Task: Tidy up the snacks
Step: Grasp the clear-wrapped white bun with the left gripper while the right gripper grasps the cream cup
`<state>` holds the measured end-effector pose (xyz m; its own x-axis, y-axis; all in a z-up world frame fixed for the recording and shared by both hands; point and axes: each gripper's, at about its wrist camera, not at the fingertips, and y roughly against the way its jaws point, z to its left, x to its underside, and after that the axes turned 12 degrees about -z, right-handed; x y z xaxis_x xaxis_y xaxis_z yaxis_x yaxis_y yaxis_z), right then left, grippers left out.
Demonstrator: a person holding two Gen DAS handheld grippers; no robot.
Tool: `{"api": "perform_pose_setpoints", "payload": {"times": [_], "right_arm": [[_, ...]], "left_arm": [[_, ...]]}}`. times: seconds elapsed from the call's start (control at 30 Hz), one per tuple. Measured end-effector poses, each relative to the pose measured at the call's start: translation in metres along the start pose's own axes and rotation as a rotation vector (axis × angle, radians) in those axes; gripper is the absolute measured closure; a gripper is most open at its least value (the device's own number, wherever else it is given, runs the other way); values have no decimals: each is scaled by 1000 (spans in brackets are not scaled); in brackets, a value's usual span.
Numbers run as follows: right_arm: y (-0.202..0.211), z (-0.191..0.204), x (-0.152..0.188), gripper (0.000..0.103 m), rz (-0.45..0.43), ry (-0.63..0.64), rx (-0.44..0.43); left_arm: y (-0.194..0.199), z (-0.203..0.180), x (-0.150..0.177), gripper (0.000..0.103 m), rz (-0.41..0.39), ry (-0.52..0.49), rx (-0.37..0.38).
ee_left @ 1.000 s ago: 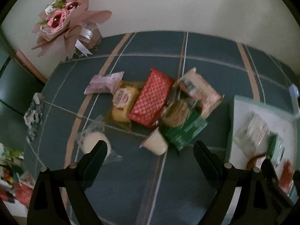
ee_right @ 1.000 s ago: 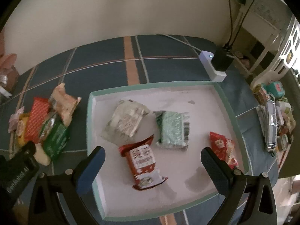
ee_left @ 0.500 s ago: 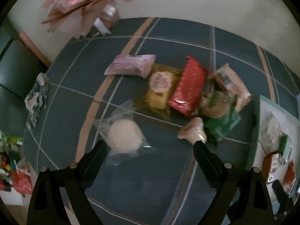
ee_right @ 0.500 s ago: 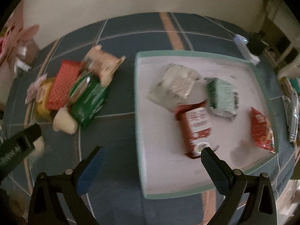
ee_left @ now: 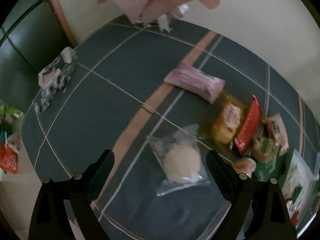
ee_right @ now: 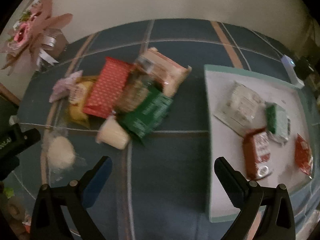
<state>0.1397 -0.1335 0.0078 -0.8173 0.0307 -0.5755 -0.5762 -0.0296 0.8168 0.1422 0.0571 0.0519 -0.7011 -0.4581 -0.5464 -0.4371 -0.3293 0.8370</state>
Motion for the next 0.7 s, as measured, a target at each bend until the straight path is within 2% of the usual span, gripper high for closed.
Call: {"api": "perform_pose_setpoints", "payload": {"times": [0.3, 0.7], "right_arm": [[-10, 26, -11, 1, -22, 17, -60], [-40, 33, -14, 23, -4, -22, -97]], "left_arm": [[-17, 19, -1, 10, 29, 68, 19], [-46, 5, 10, 10, 111, 83, 95]]}}
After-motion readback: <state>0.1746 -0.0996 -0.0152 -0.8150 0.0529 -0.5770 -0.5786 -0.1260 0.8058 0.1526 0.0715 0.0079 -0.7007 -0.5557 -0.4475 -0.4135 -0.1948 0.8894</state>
